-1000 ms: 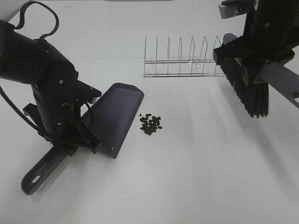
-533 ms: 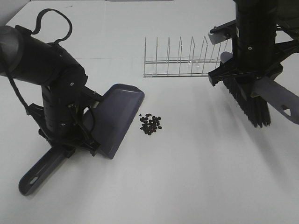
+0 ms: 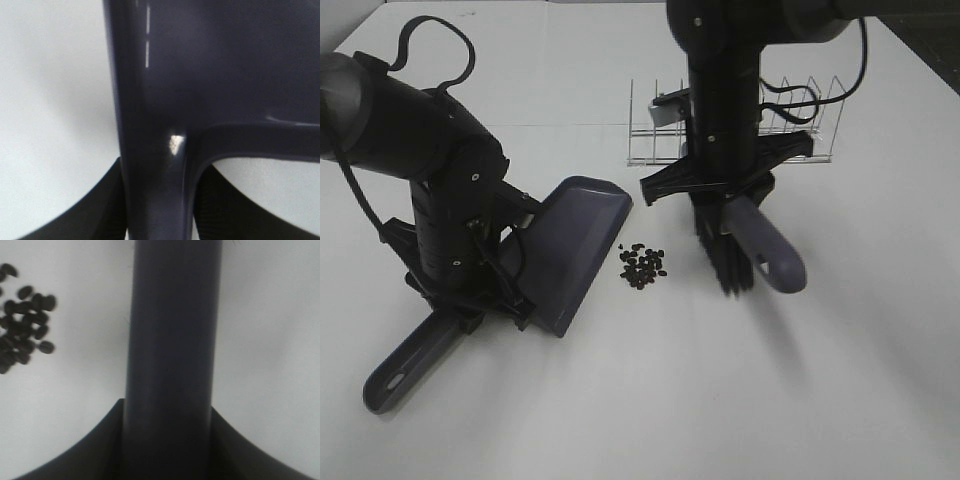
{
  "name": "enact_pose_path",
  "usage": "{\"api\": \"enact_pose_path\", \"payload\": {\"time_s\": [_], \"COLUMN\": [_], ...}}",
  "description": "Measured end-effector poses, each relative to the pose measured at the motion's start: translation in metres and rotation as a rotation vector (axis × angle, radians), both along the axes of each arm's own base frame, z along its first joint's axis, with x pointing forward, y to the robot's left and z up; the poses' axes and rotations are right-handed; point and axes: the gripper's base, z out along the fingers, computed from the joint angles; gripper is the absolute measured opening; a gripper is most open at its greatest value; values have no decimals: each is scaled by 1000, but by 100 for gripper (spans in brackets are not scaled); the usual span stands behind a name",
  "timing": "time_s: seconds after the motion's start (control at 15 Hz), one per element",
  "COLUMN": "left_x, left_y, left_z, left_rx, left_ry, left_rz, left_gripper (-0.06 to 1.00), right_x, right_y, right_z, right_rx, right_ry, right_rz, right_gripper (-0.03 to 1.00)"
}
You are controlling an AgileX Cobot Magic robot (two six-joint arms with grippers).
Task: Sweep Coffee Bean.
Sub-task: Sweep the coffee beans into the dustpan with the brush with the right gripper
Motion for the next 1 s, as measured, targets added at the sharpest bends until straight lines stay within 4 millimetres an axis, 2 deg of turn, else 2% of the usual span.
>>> {"api": "enact_pose_path", "payload": {"time_s": [0.2, 0.47, 1.0], "left_x": [0, 0, 0], "left_y": [0, 0, 0], "left_z": [0, 0, 0], "left_rx": [0, 1, -2], "left_ry": [0, 2, 4], "left_rz": [-1, -8, -4], "left_gripper": [31, 31, 31], "right_x": [2, -5, -11], "right_y": [33, 46, 66], "right_z": [-22, -51, -49], "right_rx": [97, 163, 373], "right_ry": [47, 171, 252], "right_rz": [2, -45, -109], "right_gripper": [27, 27, 26]}}
